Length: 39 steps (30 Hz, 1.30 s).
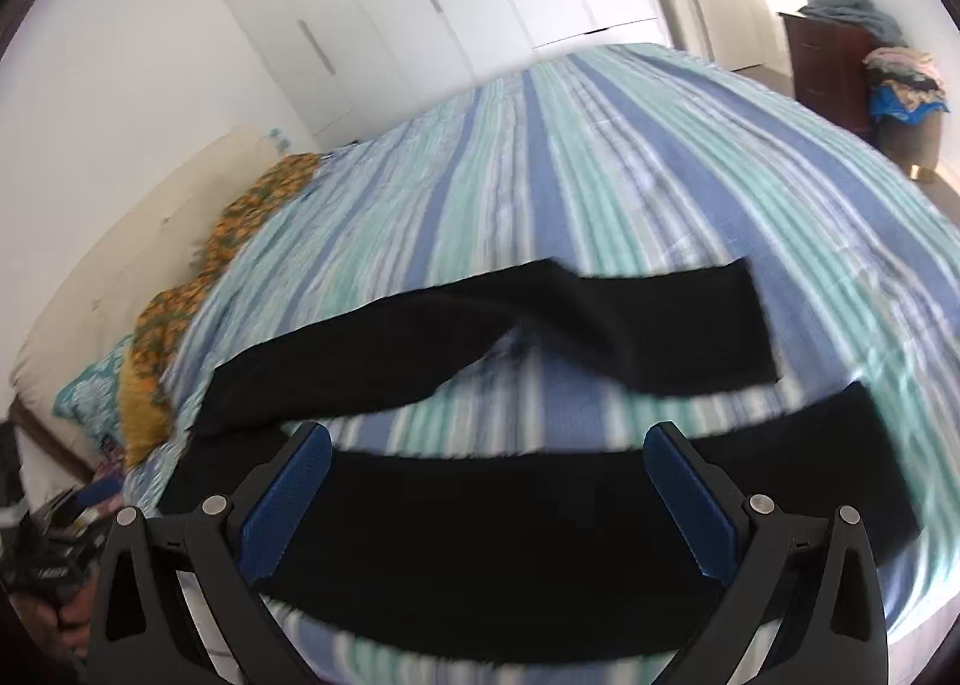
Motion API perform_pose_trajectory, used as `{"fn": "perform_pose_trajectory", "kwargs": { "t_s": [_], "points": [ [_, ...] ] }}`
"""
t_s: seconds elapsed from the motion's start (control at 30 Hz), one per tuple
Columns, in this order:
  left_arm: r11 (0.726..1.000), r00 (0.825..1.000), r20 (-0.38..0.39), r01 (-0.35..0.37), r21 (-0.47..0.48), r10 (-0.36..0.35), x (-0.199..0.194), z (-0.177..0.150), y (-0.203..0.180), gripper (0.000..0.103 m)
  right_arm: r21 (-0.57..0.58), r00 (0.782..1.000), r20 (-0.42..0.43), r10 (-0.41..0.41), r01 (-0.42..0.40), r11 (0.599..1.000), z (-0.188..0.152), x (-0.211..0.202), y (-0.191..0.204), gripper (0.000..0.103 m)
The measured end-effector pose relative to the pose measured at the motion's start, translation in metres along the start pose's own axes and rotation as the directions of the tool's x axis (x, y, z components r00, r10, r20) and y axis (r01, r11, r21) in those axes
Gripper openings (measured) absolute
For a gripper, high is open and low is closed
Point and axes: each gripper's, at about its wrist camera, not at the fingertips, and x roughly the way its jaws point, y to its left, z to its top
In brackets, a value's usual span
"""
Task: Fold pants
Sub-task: 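Move the open right gripper down to the trouser leg cuffs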
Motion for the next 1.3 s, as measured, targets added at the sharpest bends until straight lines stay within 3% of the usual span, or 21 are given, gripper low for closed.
{"fn": "perform_pose_trajectory", "kwargs": {
  "t_s": [0.07, 0.13, 0.23, 0.37, 0.4, 0.43, 0.47, 0.5, 0.53, 0.67, 0.8, 0.87, 0.9, 0.93, 1.0, 1.07, 1.1, 1.13, 1.2, 1.27, 1.3],
  "points": [
    [0.999, 0.999, -0.030, -0.027, -0.022, 0.027, 0.010, -0.007, 0.012, 0.103, 0.053, 0.989, -0.060, -0.137, 0.140, 0.989, 0.038, 0.031, -0.061, 0.101],
    [0.997, 0.997, -0.068, -0.052, -0.055, 0.048, 0.019, -0.013, 0.026, 0.103, 0.095, 0.969, -0.156, -0.192, 0.208, 0.974, 0.064, 0.065, -0.113, 0.087],
    [0.992, 0.991, -0.117, -0.080, -0.101, 0.068, 0.031, -0.018, 0.043, 0.103, 0.176, 0.954, -0.267, -0.138, 0.189, 0.966, 0.086, 0.110, -0.159, 0.082],
    [0.985, 0.984, -0.159, -0.107, -0.134, 0.085, 0.046, -0.021, 0.055, 0.103, 0.155, 0.943, -0.305, -0.134, 0.188, 0.970, 0.101, 0.158, -0.168, 0.082],
    [0.984, 0.982, -0.165, -0.111, -0.138, 0.087, 0.048, -0.021, 0.057, 0.103, 0.145, 0.919, -0.375, -0.124, 0.191, 0.971, 0.098, 0.176, -0.170, 0.074],
    [0.984, 0.981, -0.170, -0.113, -0.141, 0.088, 0.051, -0.021, 0.057, 0.103, 0.118, 0.885, -0.443, -0.144, 0.216, 0.969, 0.095, 0.192, -0.170, 0.048],
    [0.984, 0.981, -0.171, -0.112, -0.141, 0.087, 0.052, -0.021, 0.058, 0.103, 0.060, 0.864, -0.466, -0.191, 0.246, 0.967, 0.093, 0.201, -0.166, 0.037],
    [0.984, 0.982, -0.169, -0.111, -0.137, 0.087, 0.053, -0.020, 0.058, 0.103, -0.004, 0.856, -0.461, -0.233, 0.261, 0.965, 0.099, 0.202, -0.159, 0.009],
    [0.985, 0.982, -0.167, -0.112, -0.130, 0.090, 0.054, -0.020, 0.057, 0.103, -0.056, 0.859, -0.438, -0.264, 0.267, 0.962, 0.110, 0.198, -0.152, 0.006],
    [0.989, 0.981, -0.166, -0.112, -0.097, 0.095, 0.059, -0.014, 0.050, 0.103, -0.225, 0.884, -0.203, -0.422, 0.377, 0.899, 0.175, 0.161, -0.134, 0.006],
    [0.990, 0.982, -0.168, -0.098, -0.100, 0.080, 0.066, -0.007, 0.044, 0.103, -0.272, 0.868, -0.142, -0.475, 0.427, 0.862, 0.206, 0.173, -0.132, 0.011],
    [0.990, 0.982, -0.170, -0.100, -0.097, 0.083, 0.068, -0.003, 0.045, 0.103, -0.253, 0.835, -0.180, -0.519, 0.471, 0.845, 0.197, 0.189, -0.141, 0.035],
    [0.990, 0.983, -0.165, -0.103, -0.095, 0.086, 0.069, -0.002, 0.047, 0.103, -0.227, 0.833, -0.190, -0.520, 0.478, 0.849, 0.191, 0.191, -0.145, 0.045],
    [0.990, 0.983, -0.158, -0.106, -0.093, 0.090, 0.070, -0.001, 0.049, 0.103, -0.186, 0.845, -0.181, -0.503, 0.473, 0.861, 0.184, 0.186, -0.150, 0.045],
    [0.990, 0.984, -0.145, -0.117, -0.084, 0.104, 0.072, 0.002, 0.053, 0.103, -0.075, 0.899, -0.162, -0.407, 0.400, 0.914, 0.168, 0.164, -0.154, 0.045],
    [0.990, 0.986, -0.127, -0.122, -0.076, 0.111, 0.075, 0.003, 0.056, 0.103, 0.041, 0.958, -0.163, -0.236, 0.245, 0.969, 0.143, 0.134, -0.150, 0.045],
    [0.990, 0.986, -0.123, -0.118, -0.074, 0.109, 0.078, 0.003, 0.056, 0.103, 0.099, 0.977, -0.168, -0.131, 0.149, 0.984, 0.126, 0.119, -0.143, 0.047],
    [0.992, 0.988, -0.123, -0.108, -0.071, 0.099, 0.082, 0.002, 0.055, 0.103, 0.161, 0.984, -0.180, -0.011, 0.040, 0.986, 0.105, 0.104, -0.136, 0.054],
    [0.995, 0.989, -0.130, -0.078, -0.057, 0.070, 0.093, 0.000, 0.048, 0.103, 0.286, 0.953, -0.226, 0.203, -0.135, 0.949, 0.052, 0.080, -0.120, 0.065],
    [0.999, 0.983, -0.177, -0.051, -0.014, 0.047, 0.117, -0.012, 0.036, 0.103, 0.354, 0.914, -0.307, 0.265, -0.148, 0.923, -0.001, 0.067, -0.111, 0.065],
    [0.999, 0.975, -0.215, -0.053, 0.007, 0.053, 0.129, -0.020, 0.031, 0.103, 0.355, 0.912, -0.343, 0.227, -0.097, 0.930, -0.023, 0.062, -0.113, 0.065]
  ]
}}
